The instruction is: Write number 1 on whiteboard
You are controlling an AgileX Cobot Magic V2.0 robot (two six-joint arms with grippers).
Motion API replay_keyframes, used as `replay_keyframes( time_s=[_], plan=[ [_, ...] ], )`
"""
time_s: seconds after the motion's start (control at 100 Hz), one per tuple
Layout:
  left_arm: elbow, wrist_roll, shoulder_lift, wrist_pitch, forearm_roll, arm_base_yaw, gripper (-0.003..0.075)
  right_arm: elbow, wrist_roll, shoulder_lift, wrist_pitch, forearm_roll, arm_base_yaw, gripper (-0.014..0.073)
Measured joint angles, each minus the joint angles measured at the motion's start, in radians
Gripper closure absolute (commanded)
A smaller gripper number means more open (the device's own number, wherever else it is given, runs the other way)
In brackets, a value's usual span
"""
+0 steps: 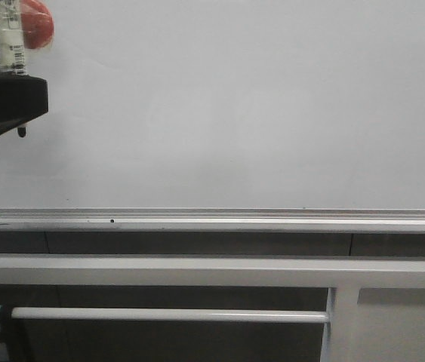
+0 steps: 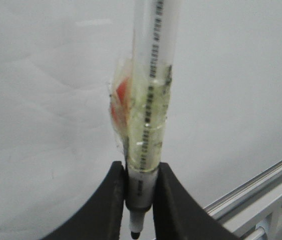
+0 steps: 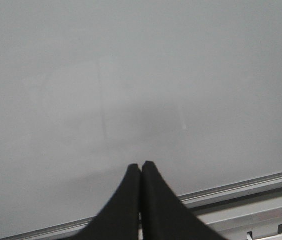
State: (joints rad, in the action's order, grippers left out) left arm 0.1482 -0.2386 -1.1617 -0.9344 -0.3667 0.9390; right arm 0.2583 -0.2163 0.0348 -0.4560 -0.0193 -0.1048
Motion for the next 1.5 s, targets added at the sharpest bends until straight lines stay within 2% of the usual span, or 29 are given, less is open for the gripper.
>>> replay_keyframes(
  time_s=[0.16,0.28,0.42,0.6,0.97,1.14,1.24,1.31,1.5],
  plan=[
    [0.0,0.0,0.059,0.065,0.09,0.0,0.0741,0.0,0.0,0.0,0.0,0.0,0.0,0.0657],
    [0.0,0.0,0.105,0.182,0.149,0.0,0.0741,0.0,0.0,0.0,0.0,0.0,0.0,0.0657],
    [0.0,0.0,0.113,0.296,0.192,0.0,0.0741,0.0,0.0,0.0,0.0,0.0,0.0,0.0657],
    [0.004,0.0,0.113,0.373,0.254,0.0,0.0741,0.0,-0.004,0.0,0.0,0.0,0.0,0.0657],
    [0.162,0.0,0.113,0.8,0.337,0.0,0.0741,0.0,-0.002,0.0,0.036,-0.014,0.0,0.0657],
    [0.272,0.0,0.113,1.058,0.372,0.0,0.0741,0.0,0.026,0.012,-0.032,-0.179,0.0,0.0657],
    [0.307,0.0,0.113,1.168,0.409,0.0,0.0741,0.0,0.158,0.038,-0.081,-0.333,0.0,0.0657],
    [0.317,0.0,0.113,1.215,0.432,0.0,0.0741,0.0,0.338,0.065,-0.12,-0.491,0.0,0.0657],
    [0.323,0.0,0.113,1.258,0.458,0.0,0.0741,0.0,1.051,0.142,-0.313,-0.962,0.028,0.0657]
  ],
)
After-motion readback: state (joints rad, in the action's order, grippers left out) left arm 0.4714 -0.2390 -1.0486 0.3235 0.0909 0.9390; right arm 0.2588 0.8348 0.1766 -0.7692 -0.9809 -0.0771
